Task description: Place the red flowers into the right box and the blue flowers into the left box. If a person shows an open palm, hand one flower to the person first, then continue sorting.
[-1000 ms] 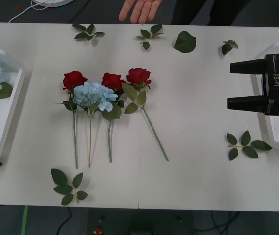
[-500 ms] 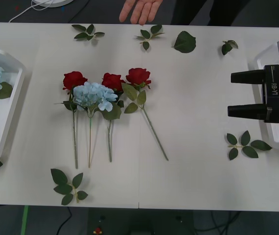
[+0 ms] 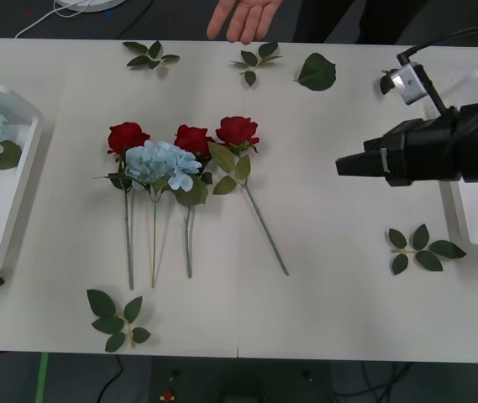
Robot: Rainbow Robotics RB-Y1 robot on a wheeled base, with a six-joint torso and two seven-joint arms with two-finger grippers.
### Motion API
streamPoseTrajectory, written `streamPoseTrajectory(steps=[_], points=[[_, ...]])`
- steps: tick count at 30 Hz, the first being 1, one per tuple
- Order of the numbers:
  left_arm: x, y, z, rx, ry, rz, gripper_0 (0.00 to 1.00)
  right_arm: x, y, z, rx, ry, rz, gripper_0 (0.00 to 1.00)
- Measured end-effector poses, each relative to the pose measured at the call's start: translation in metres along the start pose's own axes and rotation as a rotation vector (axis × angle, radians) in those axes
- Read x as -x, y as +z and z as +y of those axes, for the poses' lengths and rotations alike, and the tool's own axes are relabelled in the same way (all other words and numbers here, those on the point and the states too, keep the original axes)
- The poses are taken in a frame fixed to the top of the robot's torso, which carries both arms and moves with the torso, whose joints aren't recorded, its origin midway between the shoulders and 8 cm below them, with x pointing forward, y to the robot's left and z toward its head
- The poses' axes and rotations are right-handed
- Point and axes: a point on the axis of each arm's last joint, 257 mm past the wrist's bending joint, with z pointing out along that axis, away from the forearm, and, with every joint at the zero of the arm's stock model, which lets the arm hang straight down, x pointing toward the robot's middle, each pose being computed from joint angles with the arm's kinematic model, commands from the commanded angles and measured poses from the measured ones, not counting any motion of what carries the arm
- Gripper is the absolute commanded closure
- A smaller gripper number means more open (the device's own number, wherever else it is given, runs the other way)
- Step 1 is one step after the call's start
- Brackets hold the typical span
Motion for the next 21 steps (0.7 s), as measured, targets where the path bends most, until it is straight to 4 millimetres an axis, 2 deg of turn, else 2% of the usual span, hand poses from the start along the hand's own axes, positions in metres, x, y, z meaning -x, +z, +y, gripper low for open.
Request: streamPoseTrajectory(steps=[2,9,12,17,21], points=[[0.000,0.000,0.000,0.000,0.000,0.000,1.00,0.004,0.016,0.002,-0.024,0.091,0.011,0.00],[0.000,0.000,0.000,0.000,0.000,0.000,1.00,0.013,0.064,0.002,-0.109,0.147,0.039,0.00],[0.000,0.000,0.000,0.000,0.000,0.000,1.00,0.014,0.086,-0.003,-0.154,0.233,0.051,0.00],[0.000,0.000,0.000,-0.001,-0.001,0.000,1.00,0.017,0.121,-0.019,-0.237,0.200,0.068,0.00],[0.000,0.000,0.000,-0.001,-0.001,0.000,1.00,0.019,0.145,-0.033,-0.313,0.307,0.063,0.00]])
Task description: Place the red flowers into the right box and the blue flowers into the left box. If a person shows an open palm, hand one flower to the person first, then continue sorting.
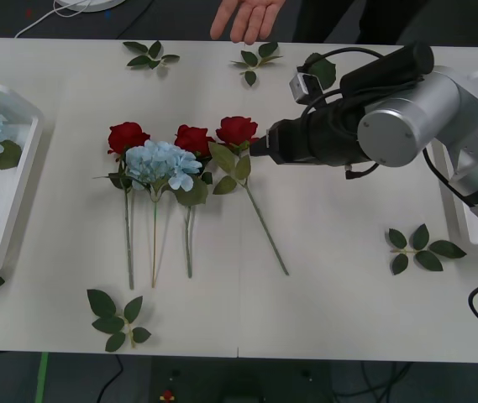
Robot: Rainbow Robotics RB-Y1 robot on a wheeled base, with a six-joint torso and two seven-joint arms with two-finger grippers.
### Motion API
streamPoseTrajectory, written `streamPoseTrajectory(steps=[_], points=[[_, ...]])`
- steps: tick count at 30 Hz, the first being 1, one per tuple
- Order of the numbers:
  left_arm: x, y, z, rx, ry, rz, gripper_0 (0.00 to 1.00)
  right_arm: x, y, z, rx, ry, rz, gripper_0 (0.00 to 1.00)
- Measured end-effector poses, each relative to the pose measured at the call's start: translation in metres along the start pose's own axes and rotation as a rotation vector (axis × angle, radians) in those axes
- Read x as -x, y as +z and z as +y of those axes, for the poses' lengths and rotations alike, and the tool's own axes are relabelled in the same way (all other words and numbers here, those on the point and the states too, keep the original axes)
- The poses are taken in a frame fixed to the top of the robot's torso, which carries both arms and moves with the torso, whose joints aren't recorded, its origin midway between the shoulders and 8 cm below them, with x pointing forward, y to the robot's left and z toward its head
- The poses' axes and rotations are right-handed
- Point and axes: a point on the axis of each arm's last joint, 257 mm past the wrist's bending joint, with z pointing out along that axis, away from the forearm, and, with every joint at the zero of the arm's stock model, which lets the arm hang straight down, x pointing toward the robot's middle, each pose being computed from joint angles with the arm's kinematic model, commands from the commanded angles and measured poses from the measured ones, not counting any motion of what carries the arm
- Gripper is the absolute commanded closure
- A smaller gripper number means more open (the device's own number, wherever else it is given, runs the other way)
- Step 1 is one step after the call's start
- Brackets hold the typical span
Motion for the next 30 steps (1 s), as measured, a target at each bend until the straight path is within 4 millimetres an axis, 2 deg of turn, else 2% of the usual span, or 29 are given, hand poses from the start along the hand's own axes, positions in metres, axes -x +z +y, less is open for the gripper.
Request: streamPoseTrajectory(steps=[2,8,15,30], points=[[0.000,0.000,0.000,0.000,0.000,0.000,1.00,0.003,0.011,-0.002,-0.031,0.033,-0.002,0.00],[0.000,0.000,0.000,0.000,0.000,0.000,1.00,0.012,0.041,-0.013,-0.147,-0.012,-0.017,0.00],[0.000,0.000,0.000,-0.001,-0.001,0.000,1.00,0.015,0.071,-0.006,-0.181,0.043,-0.026,0.00],[0.000,0.000,0.000,-0.001,-0.001,0.000,1.00,0.009,0.104,0.000,-0.191,0.015,-0.028,0.00]])
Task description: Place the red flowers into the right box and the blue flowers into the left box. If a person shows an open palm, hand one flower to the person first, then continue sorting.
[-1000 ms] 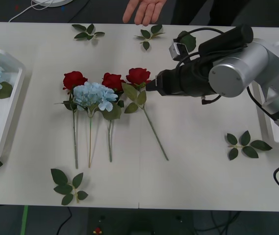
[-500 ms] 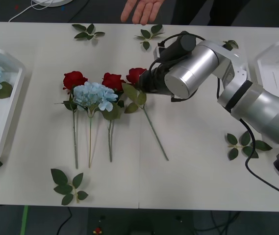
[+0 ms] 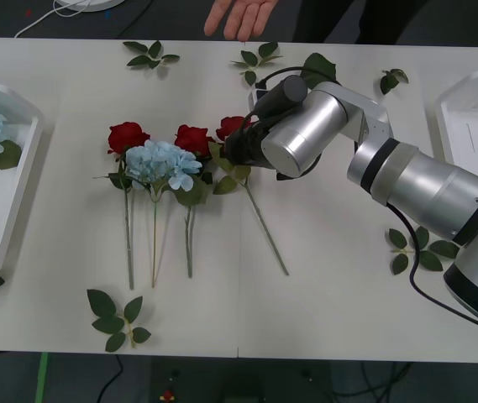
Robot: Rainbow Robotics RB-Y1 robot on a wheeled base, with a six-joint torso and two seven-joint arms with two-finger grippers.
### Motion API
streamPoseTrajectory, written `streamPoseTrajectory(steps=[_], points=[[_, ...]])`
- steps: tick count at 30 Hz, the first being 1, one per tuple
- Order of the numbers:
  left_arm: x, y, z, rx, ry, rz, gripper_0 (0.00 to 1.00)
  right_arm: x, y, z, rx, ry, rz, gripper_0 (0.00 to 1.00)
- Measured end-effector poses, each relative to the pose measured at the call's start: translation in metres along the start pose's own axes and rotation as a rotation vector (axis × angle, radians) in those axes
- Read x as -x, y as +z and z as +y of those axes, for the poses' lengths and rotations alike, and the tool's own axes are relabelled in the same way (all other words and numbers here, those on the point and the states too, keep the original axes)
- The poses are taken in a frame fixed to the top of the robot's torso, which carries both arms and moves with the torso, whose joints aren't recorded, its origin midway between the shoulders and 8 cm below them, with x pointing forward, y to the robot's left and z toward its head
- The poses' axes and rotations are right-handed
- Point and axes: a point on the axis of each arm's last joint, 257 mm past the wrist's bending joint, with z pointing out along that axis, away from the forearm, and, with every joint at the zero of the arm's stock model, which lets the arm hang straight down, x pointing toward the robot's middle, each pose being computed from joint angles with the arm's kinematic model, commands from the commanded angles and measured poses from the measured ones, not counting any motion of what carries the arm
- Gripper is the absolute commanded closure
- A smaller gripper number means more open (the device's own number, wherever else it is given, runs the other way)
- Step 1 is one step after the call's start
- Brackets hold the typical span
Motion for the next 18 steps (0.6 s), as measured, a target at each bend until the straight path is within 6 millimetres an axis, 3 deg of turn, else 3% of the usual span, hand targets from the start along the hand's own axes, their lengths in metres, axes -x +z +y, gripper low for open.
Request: streamPoseTrajectory(steps=[12,13,14,16,17,18], points=[[0.000,0.000,0.000,0.000,0.000,0.000,1.00,-0.001,0.030,-0.011,-0.065,-0.011,-0.018,0.00],[0.000,0.000,0.000,0.000,0.000,0.000,1.00,-0.001,0.031,-0.010,-0.065,-0.010,-0.020,0.07],[0.000,0.000,0.000,0.000,0.000,0.000,1.00,-0.001,0.032,-0.009,-0.064,-0.010,-0.022,0.27],[0.000,0.000,0.000,0.000,0.000,0.000,1.00,-0.002,0.033,-0.008,-0.063,-0.011,-0.022,0.58],[0.000,0.000,0.000,0.000,0.000,0.000,1.00,-0.002,0.033,-0.007,-0.063,-0.012,-0.022,0.82],[0.000,0.000,0.000,0.000,0.000,0.000,1.00,-0.002,0.033,-0.007,-0.062,-0.014,-0.022,0.94]])
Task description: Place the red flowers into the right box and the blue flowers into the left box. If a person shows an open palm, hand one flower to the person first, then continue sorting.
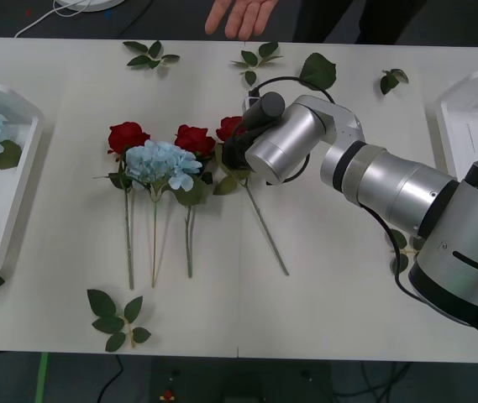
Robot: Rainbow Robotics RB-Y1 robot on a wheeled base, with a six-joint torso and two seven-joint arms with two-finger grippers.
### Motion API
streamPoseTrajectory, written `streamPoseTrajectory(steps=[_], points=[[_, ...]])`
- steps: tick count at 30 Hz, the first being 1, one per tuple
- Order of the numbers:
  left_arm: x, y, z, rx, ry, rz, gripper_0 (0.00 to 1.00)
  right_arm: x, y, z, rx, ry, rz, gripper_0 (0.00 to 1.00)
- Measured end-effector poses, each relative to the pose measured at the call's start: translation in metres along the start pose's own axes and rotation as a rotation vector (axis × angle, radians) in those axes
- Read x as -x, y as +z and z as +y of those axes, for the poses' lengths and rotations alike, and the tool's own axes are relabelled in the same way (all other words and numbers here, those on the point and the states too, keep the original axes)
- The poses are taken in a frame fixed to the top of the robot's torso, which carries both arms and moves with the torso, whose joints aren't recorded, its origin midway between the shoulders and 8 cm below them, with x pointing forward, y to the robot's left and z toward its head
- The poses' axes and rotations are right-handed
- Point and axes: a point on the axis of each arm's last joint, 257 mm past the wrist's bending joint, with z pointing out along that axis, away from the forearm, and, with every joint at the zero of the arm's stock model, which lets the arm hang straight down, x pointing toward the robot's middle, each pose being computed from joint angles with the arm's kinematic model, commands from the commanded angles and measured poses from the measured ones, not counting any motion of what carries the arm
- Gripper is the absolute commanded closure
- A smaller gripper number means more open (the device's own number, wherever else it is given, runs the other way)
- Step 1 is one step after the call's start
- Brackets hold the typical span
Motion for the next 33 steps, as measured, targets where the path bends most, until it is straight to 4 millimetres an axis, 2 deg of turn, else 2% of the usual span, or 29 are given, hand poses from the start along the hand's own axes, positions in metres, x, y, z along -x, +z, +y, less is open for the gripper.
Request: streamPoseTrajectory(steps=[1,25,28,31,33], points=[[0.000,0.000,0.000,0.000,0.000,0.000,1.00,0.000,0.000,0.000,0.000,-0.002,-0.002,1.00],[0.000,0.000,0.000,0.000,0.000,0.000,1.00,0.004,-0.001,0.003,0.011,-0.007,-0.012,1.00],[0.000,0.000,0.000,0.000,0.000,0.000,1.00,0.013,-0.011,0.014,0.052,-0.013,-0.027,1.00],[0.000,0.000,0.000,0.000,0.000,0.000,1.00,0.028,-0.031,0.027,0.118,-0.024,-0.050,1.00],[0.000,0.000,0.000,0.000,0.000,0.000,1.00,0.037,-0.046,0.028,0.148,-0.050,-0.075,1.00]])
